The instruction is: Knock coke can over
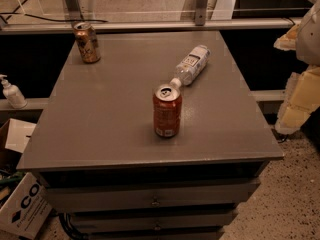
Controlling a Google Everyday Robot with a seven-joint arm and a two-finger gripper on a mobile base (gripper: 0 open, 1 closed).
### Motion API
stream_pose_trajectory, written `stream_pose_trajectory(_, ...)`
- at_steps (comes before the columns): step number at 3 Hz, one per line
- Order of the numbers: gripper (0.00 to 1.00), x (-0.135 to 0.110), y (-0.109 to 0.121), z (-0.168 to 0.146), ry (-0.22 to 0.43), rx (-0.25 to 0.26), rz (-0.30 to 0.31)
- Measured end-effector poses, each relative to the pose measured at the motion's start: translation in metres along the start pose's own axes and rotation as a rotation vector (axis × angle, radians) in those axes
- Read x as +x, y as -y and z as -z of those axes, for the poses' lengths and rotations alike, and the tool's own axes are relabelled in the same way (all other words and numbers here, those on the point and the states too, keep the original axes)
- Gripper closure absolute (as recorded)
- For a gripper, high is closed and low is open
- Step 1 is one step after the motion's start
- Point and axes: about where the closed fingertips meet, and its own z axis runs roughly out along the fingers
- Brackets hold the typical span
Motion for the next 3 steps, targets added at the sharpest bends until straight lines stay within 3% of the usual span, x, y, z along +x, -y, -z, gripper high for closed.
stream_pose_trajectory(1, 0.0, -0.001, 0.001, 0.001, 0.01, 0.007, 0.004)
stream_pose_trajectory(2, 0.0, -0.003, 0.003, -0.005, 0.081, 0.017, -0.025)
stream_pose_trajectory(3, 0.0, -0.006, 0.004, -0.028, 0.221, 0.004, -0.113)
